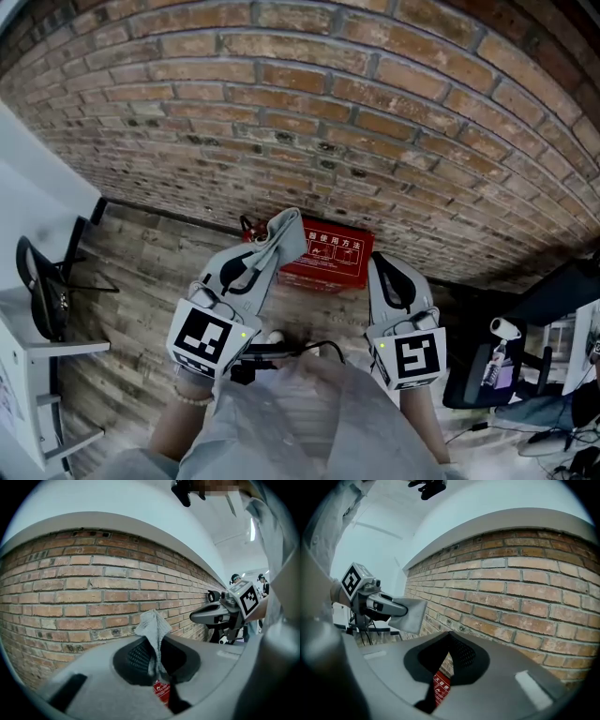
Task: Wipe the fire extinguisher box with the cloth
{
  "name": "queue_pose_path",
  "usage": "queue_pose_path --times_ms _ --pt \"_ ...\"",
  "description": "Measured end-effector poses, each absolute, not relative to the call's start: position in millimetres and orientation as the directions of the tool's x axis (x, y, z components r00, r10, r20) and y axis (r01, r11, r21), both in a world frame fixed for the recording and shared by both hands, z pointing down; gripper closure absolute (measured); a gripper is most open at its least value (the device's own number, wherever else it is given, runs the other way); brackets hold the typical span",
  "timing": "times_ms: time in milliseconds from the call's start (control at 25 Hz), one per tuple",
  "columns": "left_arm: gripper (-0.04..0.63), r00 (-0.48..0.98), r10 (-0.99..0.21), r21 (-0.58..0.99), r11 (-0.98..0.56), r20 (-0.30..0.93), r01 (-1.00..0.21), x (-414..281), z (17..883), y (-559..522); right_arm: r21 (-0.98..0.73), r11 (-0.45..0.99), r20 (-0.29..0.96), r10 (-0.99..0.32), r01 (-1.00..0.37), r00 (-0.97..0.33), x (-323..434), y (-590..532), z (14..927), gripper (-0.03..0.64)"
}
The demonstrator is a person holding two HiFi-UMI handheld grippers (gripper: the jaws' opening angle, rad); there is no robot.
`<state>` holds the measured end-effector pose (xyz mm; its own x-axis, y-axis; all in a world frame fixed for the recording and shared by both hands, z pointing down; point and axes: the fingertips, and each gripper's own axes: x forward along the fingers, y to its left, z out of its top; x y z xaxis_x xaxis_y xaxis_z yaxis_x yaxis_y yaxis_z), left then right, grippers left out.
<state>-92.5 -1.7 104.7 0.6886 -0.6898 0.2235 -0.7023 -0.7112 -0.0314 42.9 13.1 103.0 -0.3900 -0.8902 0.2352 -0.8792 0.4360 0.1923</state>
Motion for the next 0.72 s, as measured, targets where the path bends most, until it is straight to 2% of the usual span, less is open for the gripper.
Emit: queue_pose_path --times_ms 400,720 --pt "0.581 0.698 -0.677 -0.012 -0.72 0.233 -0.694 -89.2 106.6 -2.6 0.197 0.464 0.271 -0.872 -0.864 -0.407 33.6 15.1 107.0 0.607" --pt "0.581 0.704 -0.672 -0.005 -0.724 0.229 -0.689 -89.5 107.4 -2.4 0.188 0.461 0.233 -0.879 -0.867 -0.417 29.3 12.1 102.2 0.607"
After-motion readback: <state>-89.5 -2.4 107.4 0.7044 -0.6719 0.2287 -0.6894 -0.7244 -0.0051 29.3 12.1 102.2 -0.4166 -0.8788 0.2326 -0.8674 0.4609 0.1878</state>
